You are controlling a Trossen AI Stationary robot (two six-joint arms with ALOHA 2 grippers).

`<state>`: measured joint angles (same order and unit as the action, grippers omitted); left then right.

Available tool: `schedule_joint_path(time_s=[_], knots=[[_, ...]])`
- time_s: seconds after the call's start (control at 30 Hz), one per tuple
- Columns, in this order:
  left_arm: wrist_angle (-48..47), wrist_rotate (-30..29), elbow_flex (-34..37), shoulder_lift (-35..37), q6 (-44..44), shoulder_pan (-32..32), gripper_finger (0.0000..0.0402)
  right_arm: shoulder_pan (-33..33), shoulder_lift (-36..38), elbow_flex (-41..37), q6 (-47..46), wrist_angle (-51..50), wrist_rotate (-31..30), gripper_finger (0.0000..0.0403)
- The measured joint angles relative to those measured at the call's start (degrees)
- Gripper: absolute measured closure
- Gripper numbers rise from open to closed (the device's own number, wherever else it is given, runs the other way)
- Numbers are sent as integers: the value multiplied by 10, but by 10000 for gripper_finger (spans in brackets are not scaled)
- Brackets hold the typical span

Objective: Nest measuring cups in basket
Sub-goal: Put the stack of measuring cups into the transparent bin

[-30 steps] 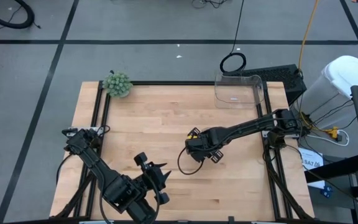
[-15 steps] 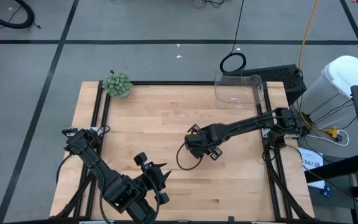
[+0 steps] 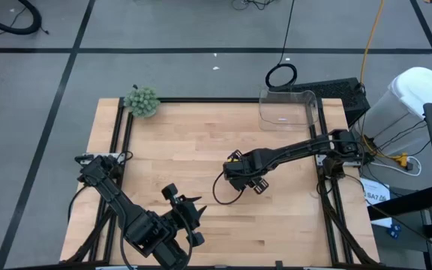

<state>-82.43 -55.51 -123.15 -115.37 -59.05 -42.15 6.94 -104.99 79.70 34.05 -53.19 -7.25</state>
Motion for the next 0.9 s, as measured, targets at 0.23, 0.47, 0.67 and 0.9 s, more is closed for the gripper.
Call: schedule_joint_path(time_s=[0.23, 0.47, 0.67, 0.9], knots=[[0, 1, 0, 0, 0, 0, 257, 0, 0, -4, -4, 8, 0, 192], [0, 1, 0, 0, 0, 0, 256, -1, 0, -41, -1, 28, 0, 192], [0, 1, 0, 0, 0, 0, 257, -1, 0, -42, 4, 44, -1, 162], [0, 1, 0, 0, 0, 0, 257, -2, 0, -42, 11, 51, -4, 127]])
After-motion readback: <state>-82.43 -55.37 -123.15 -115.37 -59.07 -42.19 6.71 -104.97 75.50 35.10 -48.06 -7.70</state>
